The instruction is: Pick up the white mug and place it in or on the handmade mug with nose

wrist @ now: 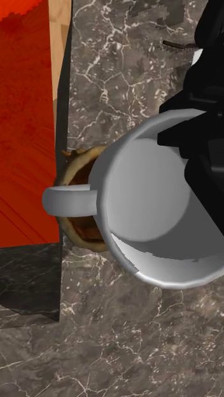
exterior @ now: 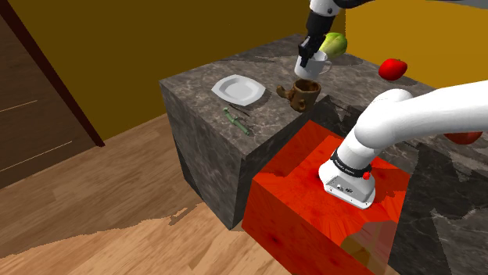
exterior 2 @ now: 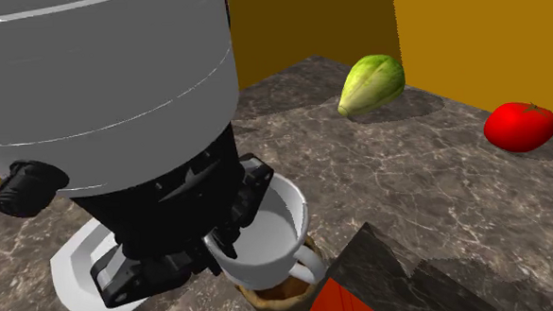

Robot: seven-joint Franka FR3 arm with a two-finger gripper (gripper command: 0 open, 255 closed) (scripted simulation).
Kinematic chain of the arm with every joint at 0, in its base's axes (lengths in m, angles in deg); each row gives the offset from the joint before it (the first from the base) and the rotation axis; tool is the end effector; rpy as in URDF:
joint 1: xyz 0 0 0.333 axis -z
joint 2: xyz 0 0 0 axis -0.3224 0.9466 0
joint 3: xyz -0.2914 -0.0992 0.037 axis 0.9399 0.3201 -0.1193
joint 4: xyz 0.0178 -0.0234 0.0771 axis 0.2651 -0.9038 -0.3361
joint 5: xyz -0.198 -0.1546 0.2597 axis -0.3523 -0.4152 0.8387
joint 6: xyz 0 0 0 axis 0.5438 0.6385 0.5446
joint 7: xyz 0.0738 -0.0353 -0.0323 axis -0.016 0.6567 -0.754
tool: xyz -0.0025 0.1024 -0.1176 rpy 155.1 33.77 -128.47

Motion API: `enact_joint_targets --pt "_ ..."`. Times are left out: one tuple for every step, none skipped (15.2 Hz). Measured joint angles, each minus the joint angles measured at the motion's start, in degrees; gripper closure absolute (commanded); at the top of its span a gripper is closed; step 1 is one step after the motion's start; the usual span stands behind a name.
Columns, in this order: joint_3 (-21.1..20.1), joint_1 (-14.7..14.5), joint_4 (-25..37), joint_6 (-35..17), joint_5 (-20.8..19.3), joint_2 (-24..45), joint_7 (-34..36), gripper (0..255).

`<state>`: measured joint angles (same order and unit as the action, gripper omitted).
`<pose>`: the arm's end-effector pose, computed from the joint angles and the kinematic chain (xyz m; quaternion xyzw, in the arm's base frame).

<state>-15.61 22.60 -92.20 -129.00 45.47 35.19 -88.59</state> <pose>0.2781 -0.0547 0.4713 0.9983 -0.0435 0.0255 0.0303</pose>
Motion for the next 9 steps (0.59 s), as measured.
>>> enact_joint_targets --pt "-0.02 -0.01 -0.64 -0.58 -0.01 -0.06 0.08 255" --pt "0.17 0.07 -1.11 -1.34 -0.15 0.23 -0.02 255" --pt "0.19 0.07 -1.73 -2.11 -0.18 0.38 0.06 255" --pt "0.19 0.07 -2.69 -2.92 -0.21 0.23 0.17 255" --pt "0.23 0.09 -3.56 -3.82 -0.27 0.27 0.23 255" --pt "0.25 0.1 -4.34 -4.55 -0.31 0.23 0.3 255" --pt "0.25 0.11 -5.03 -5.22 -0.34 0.21 0.39 255" --pt "0.33 0.16 -5.94 -6.0 -0.43 0.07 0.4 255" --pt "0.41 0.19 -6.24 -6.48 -0.5 0.25 0.37 255"
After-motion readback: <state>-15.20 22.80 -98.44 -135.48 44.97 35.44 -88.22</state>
